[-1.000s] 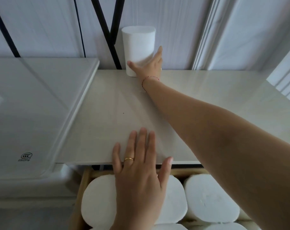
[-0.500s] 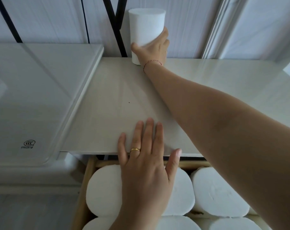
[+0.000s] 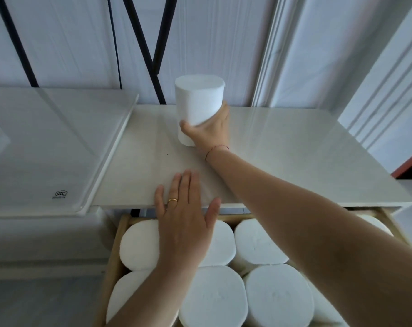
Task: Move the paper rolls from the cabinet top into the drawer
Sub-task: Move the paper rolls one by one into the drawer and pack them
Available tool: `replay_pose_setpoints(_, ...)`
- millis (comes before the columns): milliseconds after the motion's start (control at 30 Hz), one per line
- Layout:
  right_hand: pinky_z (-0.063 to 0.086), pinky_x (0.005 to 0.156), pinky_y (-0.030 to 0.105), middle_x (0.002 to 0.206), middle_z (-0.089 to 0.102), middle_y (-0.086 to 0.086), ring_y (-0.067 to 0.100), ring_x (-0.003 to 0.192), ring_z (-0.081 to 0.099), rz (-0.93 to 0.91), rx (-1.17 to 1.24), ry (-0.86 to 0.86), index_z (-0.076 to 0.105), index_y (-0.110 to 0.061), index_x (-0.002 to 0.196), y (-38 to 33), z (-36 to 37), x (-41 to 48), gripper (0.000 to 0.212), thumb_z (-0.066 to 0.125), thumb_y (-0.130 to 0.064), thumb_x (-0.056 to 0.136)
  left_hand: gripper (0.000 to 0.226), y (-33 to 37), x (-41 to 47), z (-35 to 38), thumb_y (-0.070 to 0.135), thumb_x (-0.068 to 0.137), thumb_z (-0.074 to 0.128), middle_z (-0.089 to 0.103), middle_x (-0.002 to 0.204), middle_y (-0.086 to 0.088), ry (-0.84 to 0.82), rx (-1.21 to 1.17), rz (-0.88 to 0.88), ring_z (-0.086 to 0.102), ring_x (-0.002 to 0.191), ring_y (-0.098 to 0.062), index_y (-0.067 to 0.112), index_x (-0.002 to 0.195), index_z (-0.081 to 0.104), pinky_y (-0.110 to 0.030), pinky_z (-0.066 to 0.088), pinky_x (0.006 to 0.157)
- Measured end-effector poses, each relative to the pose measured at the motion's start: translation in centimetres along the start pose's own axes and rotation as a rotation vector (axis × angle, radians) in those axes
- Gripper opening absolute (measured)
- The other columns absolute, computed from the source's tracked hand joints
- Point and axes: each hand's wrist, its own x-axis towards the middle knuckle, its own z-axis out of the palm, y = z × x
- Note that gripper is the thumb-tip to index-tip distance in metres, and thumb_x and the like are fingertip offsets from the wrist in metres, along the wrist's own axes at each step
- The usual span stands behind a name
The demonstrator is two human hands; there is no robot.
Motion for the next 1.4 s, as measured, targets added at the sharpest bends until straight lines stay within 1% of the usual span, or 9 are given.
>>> replay_pose_setpoints(133, 0.048, 0.089, 0.039, 0.121, 0.044, 0.003, 0.022, 0.11, 0.049, 0.034, 0.0, -0.039, 0.03, -0.016, 0.127, 0.2, -4.8, -5.3, 0.086, 0.083, -0.04, 0.062, 0.076, 0.3, -0.2, -0.4, 0.059, 0.094, 0.016, 0.044, 0.143, -0.015, 0.053, -0.119, -0.024, 0.038, 0.134, -0.03, 0.003, 0.141, 0.035, -0.05, 0.023, 0.111)
replay_pose_setpoints(300, 0.038, 0.077, 0.016, 0.115, 0.046, -0.004, 0.014, 0.107, 0.049, 0.023, 0.049, -0.021, 0.031, -0.029, 0.115, 0.8, -11.4, -11.5, 0.08, 0.085, -0.039, 0.057, 0.08, 2.0, -1.2, -1.3, 0.064, 0.092, 0.014, 0.035, 0.149, -0.014, 0.064, -0.373, 0.117, 0.03, 0.137, -0.027, 0.005, 0.145, 0.028, -0.046, 0.019, 0.113)
replay_pose_setpoints(467, 0.047, 0.086, 0.021, 0.12, 0.049, -0.012, 0.005, 0.111, 0.05, 0.029, 0.062, -0.048, 0.03, -0.041, 0.118, 1.7, -19.5, -16.4, 0.088, 0.084, -0.049, 0.049, 0.082, 7.8, -3.9, -3.2, 0.07, 0.082, 0.036, 0.029, 0.152, 0.009, -0.226, -0.915, 0.15, 0.037, 0.132, -0.005, 0.033, 0.149, 0.006, -0.027, 0.041, 0.103)
replay_pose_setpoints(600, 0.047, 0.081, 0.007, 0.121, 0.048, -0.024, -0.014, 0.11, 0.047, 0.047, 0.024, -0.145, 0.031, -0.042, 0.123, 2.2, -27.4, -18.9, 0.095, 0.091, -0.045, 0.05, 0.079, 12.7, -6.0, -4.2, 0.069, 0.077, 0.053, 0.045, 0.137, 0.024, -0.313, -1.107, 0.147, 0.045, 0.12, 0.007, 0.044, 0.144, 0.02, -0.013, 0.043, 0.093)
replay_pose_setpoints(733, 0.054, 0.09, 0.031, 0.128, 0.053, -0.012, 0.008, 0.117, 0.055, 0.143, -0.034, -0.304, 0.03, -0.035, 0.137, 2.8, -34.5, -20.7, 0.109, 0.089, -0.05, 0.046, 0.078, 17.1, -7.4, -4.0, 0.06, 0.072, 0.064, 0.06, 0.12, 0.016, -0.431, -1.201, 0.163, 0.061, 0.104, -0.003, 0.033, 0.139, 0.036, -0.028, 0.052, 0.087)
replay_pose_setpoints(1033, 0.054, 0.094, 0.039, 0.125, 0.063, -0.006, 0.016, 0.113, 0.063, 0.342, 0.218, -0.298, 0.039, -0.034, 0.136, 3.4, -42.2, -24.2, 0.1, 0.07, -0.079, 0.052, 0.073, 23.5, -11.4, -3.3, 0.062, 0.07, 0.068, 0.061, 0.117, 0.021, -0.738, -1.316, 0.174, 0.061, 0.103, -0.001, 0.046, 0.135, 0.036, -0.016, 0.052, 0.076)
replay_pose_setpoints(1133, 0.051, 0.098, 0.041, 0.125, 0.063, -0.005, 0.015, 0.113, 0.062, 0.371, 0.279, -0.245, 0.042, -0.032, 0.135, 4.4, -42.3, -25.1, 0.098, 0.068, -0.08, 0.053, 0.073, 24.0, -11.7, -2.9, 0.055, 0.074, 0.067, 0.061, 0.123, 0.011, -0.764, -1.335, 0.169, 0.061, 0.107, -0.007, 0.04, 0.138, 0.035, -0.025, 0.053, 0.085)
replay_pose_setpoints(1267, 0.05, 0.099, 0.041, 0.126, 0.063, -0.004, 0.017, 0.116, 0.061, 0.349, 0.374, -0.209, 0.045, -0.03, 0.134, 5.0, -42.2, -25.2, 0.089, 0.068, -0.075, 0.061, 0.067, 24.9, -12.0, -3.4, 0.047, 0.082, 0.061, 0.056, 0.128, 0.019, -0.744, -1.396, 0.178, 0.054, 0.116, 0.001, 0.036, 0.141, 0.031, -0.015, 0.045, 0.09)
replay_pose_setpoints(1400, 0.048, 0.101, 0.043, 0.128, 0.062, -0.001, 0.016, 0.117, 0.061, 0.354, 0.33, -0.228, 0.043, -0.026, 0.135, 5.4, -41.7, -25.2, 0.089, 0.073, -0.067, 0.063, 0.062, 26.2, -12.4, -3.7, 0.062, 0.079, 0.054, 0.059, 0.124, 0.014, -0.689, -1.471, -0.035, 0.057, 0.106, 0.004, 0.035, 0.132, 0.04, -0.013, 0.048, 0.082)
